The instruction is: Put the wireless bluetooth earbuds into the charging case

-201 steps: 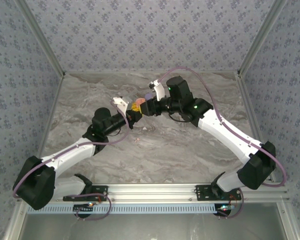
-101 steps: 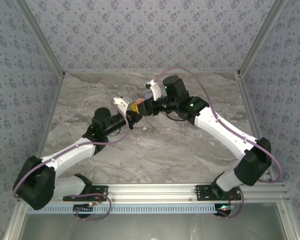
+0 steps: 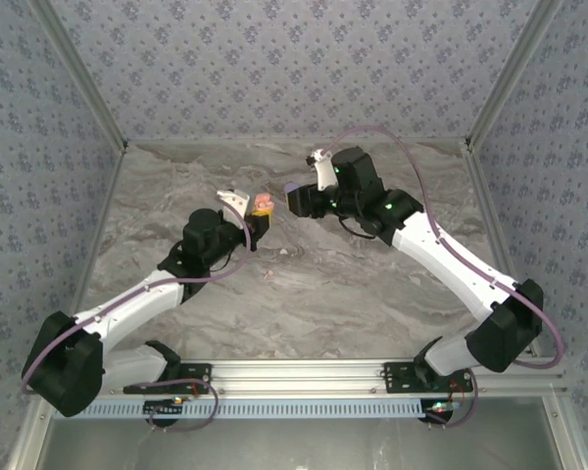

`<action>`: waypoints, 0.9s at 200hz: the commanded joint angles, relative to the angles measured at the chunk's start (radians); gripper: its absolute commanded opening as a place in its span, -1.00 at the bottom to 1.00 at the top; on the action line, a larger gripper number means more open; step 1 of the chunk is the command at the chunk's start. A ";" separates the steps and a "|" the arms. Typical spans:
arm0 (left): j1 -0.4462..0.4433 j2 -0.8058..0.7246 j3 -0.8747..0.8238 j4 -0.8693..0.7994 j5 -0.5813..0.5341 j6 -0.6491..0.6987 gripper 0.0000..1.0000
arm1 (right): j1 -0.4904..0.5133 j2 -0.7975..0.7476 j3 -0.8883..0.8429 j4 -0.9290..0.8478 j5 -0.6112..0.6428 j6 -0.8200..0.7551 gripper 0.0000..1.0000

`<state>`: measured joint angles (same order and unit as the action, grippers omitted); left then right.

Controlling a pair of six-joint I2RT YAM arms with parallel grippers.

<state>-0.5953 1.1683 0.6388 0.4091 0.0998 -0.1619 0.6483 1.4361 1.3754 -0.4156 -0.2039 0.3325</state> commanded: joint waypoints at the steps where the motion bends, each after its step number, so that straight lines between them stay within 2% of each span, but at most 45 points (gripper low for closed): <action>1: 0.011 -0.046 0.022 -0.041 -0.045 0.008 -0.71 | -0.035 0.038 -0.032 -0.114 0.086 0.052 -0.11; 26: 0.018 -0.080 0.021 -0.079 -0.052 0.023 -0.71 | -0.040 0.102 -0.045 -0.154 0.073 0.061 -0.10; 77: 0.036 -0.160 0.016 -0.164 -0.060 0.058 -0.71 | -0.009 0.281 -0.038 -0.156 -0.057 0.117 -0.09; 180: 0.039 -0.230 -0.004 -0.216 -0.074 0.084 -0.71 | 0.110 0.559 0.129 -0.213 -0.270 0.163 -0.15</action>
<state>-0.5629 0.9607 0.6384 0.1963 0.0425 -0.0948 0.7399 1.9484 1.4406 -0.5644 -0.3946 0.4831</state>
